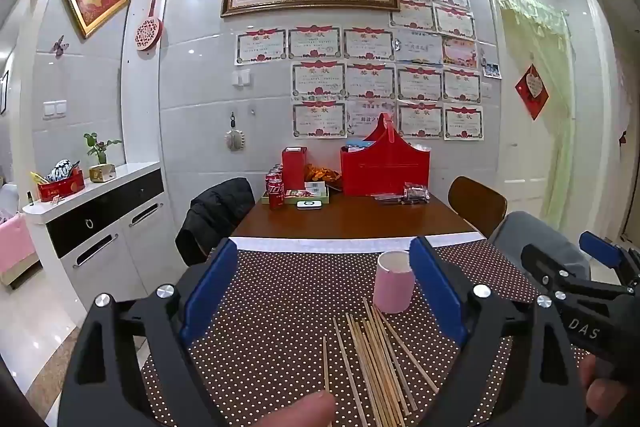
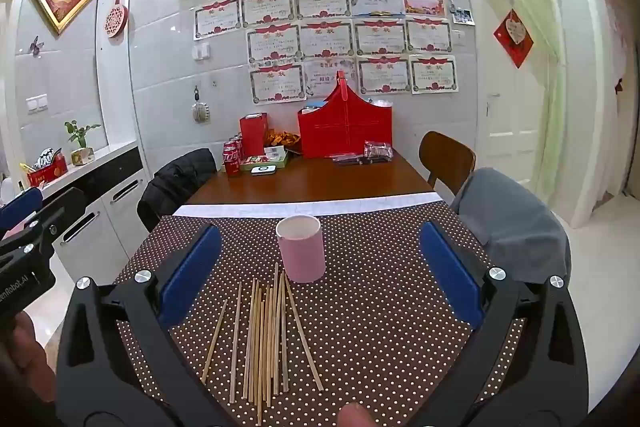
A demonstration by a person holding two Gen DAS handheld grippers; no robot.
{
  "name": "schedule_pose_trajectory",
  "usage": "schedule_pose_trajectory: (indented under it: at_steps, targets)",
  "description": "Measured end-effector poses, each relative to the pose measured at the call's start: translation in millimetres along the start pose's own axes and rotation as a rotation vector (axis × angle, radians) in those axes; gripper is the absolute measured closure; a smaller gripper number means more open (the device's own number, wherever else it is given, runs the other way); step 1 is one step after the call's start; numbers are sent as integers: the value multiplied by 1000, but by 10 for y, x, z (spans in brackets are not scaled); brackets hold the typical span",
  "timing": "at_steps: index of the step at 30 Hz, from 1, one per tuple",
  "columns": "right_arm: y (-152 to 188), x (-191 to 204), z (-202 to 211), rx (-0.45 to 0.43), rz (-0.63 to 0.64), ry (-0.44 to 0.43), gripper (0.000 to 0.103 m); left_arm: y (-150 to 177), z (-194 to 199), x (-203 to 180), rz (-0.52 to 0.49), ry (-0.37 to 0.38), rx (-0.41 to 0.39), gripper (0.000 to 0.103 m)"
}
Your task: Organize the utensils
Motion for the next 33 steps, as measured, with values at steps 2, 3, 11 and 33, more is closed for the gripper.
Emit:
schedule_pose_trajectory:
  at_steps: [2,3,11,33]
  targets:
    - [-2,2,3,0,-2,-1,6,0,2,0,1,2,-1,16]
    - [-4,4,5,0,-2,0,6,1,4,-3,0,2,-2,16]
    - [-60,29,79,-6,4,6,6,2,9,-17,2,1,-4,16]
    - [-152,34,153,-24,9,-1,6,-88,80,-70,14,8,-14,16]
Point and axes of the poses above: each gripper's, at about its wrist camera, not at the fingertips, and z roughly against the way its jaws point, x to its left, y to its underside, the point moved 1 cm from there along -z, roughly the way its jaws point, and after that the axes turned 2 degrees about y, right-handed, at the moved point
